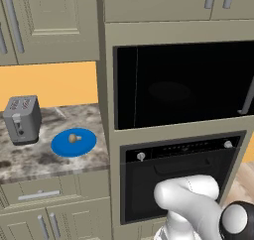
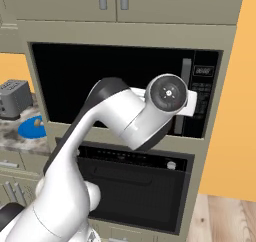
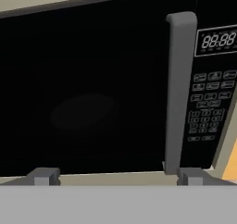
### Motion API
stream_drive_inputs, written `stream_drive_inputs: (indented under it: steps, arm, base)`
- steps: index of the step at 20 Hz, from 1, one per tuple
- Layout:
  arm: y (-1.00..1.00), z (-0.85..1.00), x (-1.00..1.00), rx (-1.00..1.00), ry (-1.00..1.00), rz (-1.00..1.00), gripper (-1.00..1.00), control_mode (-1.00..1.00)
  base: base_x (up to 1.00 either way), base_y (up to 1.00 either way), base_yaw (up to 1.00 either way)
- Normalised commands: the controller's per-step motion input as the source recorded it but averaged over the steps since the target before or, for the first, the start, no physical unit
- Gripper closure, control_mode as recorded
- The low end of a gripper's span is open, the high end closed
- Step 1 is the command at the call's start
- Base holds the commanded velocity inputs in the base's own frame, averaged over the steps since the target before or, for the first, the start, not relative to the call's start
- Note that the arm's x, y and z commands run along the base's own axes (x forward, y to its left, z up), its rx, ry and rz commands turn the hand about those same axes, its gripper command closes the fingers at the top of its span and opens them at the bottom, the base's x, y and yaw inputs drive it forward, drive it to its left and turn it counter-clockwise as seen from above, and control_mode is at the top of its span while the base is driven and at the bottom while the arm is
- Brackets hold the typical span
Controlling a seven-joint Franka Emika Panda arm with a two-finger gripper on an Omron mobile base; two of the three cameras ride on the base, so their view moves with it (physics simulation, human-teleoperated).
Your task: Pick the mushroom from the counter and place it in the microwave. Then turn on the microwave.
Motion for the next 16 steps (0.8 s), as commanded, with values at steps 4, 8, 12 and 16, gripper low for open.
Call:
stream_drive_inputs:
  steps: [4,8,12,16]
  arm:
    - [-0.09,0.01,0.30,0.00,0.05,0.00,-1.00,-1.00]
    - [-0.15,0.01,0.25,0.00,0.05,0.03,-1.00,-1.00]
    - [-0.17,0.00,0.24,0.00,0.06,0.04,-1.00,-1.00]
    - [-0.17,0.00,0.23,0.00,0.05,0.07,-1.00,-1.00]
  base:
    - [0.00,0.00,0.00]
    - [0.00,0.00,0.00]
    - [0.00,0.00,0.00]
    - [0.00,0.00,0.00]
